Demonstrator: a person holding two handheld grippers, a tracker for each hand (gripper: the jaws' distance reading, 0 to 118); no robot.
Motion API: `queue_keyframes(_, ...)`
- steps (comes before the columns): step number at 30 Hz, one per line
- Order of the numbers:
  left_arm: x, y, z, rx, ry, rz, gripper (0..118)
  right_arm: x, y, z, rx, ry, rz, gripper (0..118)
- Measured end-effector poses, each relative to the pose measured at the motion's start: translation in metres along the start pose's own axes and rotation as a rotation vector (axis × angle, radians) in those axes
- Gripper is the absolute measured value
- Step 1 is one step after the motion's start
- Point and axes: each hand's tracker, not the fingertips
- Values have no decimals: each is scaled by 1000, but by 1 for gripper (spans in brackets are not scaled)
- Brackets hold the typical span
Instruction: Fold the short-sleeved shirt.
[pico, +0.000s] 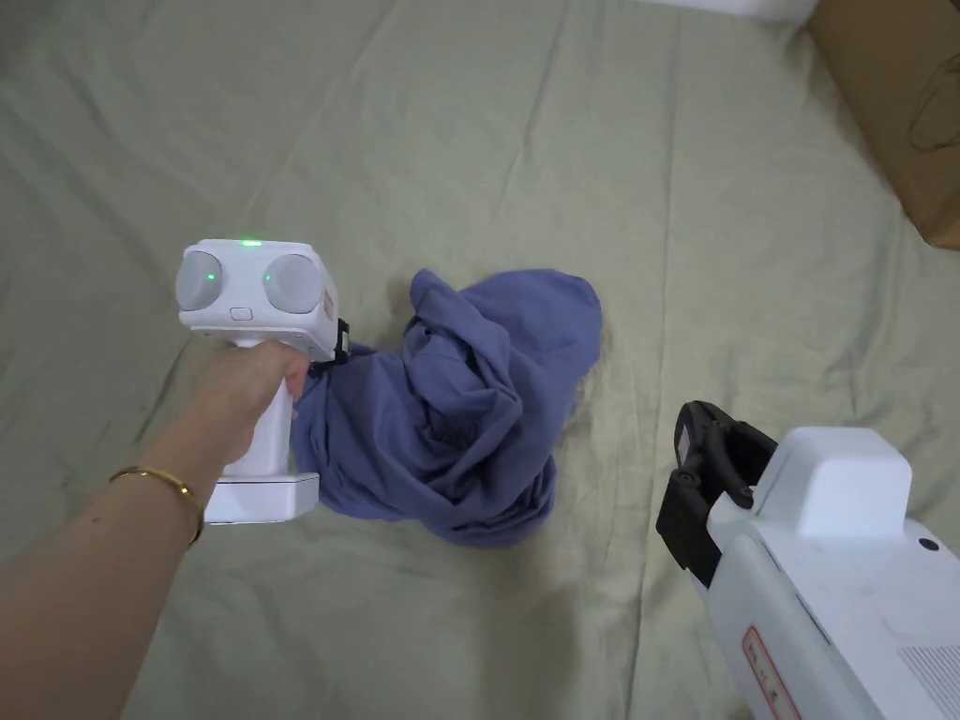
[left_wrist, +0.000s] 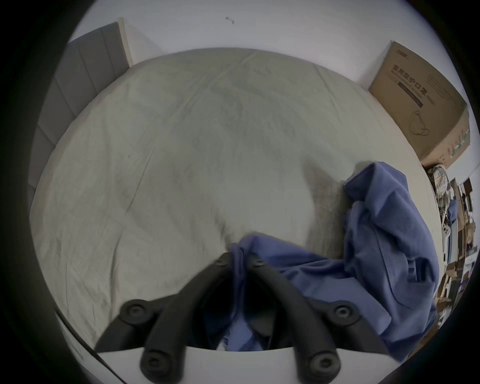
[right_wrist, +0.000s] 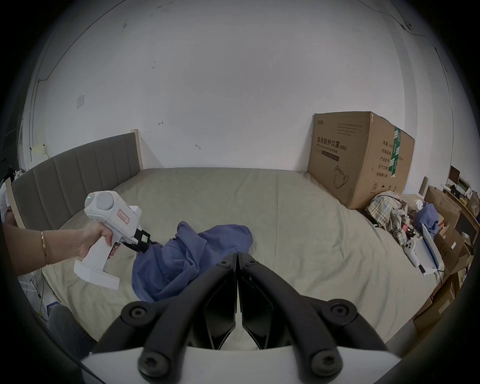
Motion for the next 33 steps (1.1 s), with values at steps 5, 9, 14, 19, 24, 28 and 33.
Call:
queue_keyframes(5,-21,-6,40,140,-76,49,2,9,30,-35,-36,77,1,0)
queue_keyframes(9,-42,-17,74,268,-91,75,2,23,81,-113,-131,118,56,3)
queue_keyframes(14,-47,-40,107,319,-85,91,2,29,121,-233,-411,95,81,116)
queue_keyframes(19,-54,-55,109,317,-80,127,2,36,105,-326,-631,-20,-32,116)
queue_keyframes(24,-58,-64,104,306,-96,150,2,33,64,-370,-719,-105,-44,105)
queue_keyframes(28,-61,-65,97,296,-93,154,2,34,43,-383,-728,-101,-82,50)
queue_keyframes(33,-65,-65,95,272,-77,170,2,35,48,-361,-683,-42,-152,4)
